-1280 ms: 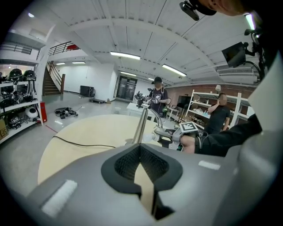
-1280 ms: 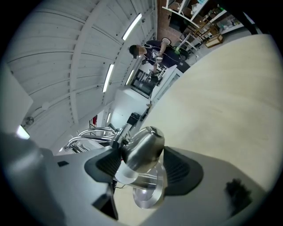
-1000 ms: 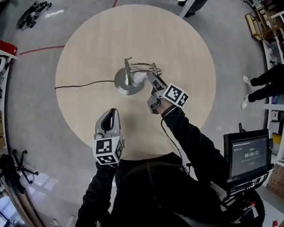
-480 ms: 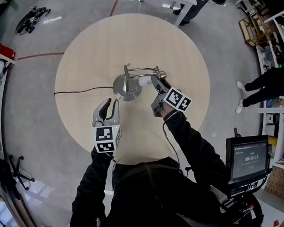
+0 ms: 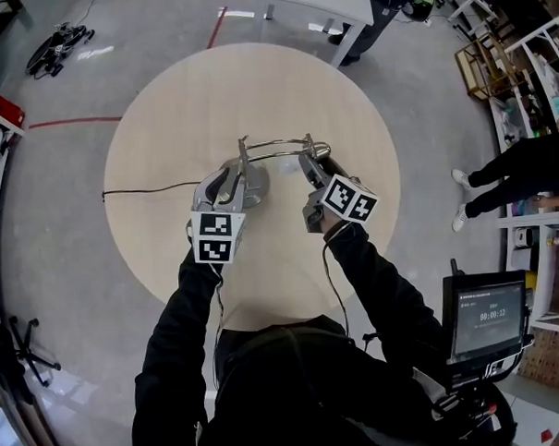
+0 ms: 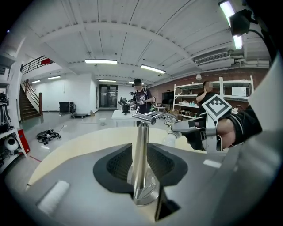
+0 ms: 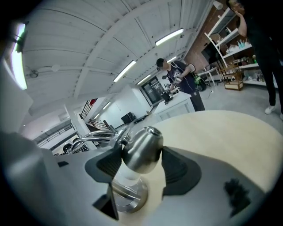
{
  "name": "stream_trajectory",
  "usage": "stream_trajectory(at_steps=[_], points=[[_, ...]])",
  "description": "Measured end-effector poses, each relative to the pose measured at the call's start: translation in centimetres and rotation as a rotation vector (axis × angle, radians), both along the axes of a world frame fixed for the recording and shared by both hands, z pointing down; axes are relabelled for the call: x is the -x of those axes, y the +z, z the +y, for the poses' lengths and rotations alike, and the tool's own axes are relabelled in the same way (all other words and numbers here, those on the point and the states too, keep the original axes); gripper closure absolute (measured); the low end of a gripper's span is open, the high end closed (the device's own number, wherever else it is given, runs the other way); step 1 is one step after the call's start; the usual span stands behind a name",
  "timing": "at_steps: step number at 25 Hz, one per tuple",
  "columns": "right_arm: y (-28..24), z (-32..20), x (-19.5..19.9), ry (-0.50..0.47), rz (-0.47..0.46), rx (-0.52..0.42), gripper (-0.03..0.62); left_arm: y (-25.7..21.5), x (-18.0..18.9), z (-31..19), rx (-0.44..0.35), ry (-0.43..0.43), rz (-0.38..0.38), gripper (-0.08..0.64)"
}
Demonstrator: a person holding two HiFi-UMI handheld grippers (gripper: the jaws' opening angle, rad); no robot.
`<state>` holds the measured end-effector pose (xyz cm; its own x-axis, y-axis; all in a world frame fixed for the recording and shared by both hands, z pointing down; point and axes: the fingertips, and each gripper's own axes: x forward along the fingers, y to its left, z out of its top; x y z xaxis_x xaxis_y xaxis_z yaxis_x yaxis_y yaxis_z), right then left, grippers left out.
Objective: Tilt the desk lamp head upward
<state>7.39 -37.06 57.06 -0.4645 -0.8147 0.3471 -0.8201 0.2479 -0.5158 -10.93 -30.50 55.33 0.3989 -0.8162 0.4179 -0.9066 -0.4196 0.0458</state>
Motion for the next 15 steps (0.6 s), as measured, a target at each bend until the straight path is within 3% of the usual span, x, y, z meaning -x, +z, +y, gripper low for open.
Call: stream_trajectory(at_steps=[6,15], points=[[-2.1,0.1,-0.5,-0.019,0.089,-0.025,0.302,1.1,-1.1,-1.1,0.035,0.041,-0.008,0.405],[-5.5,-0.5,-0.8,-0.038,0.243,-0.118,0.305,1.3,-2.1,-2.3,0.043,0.050,0.012,0.440]])
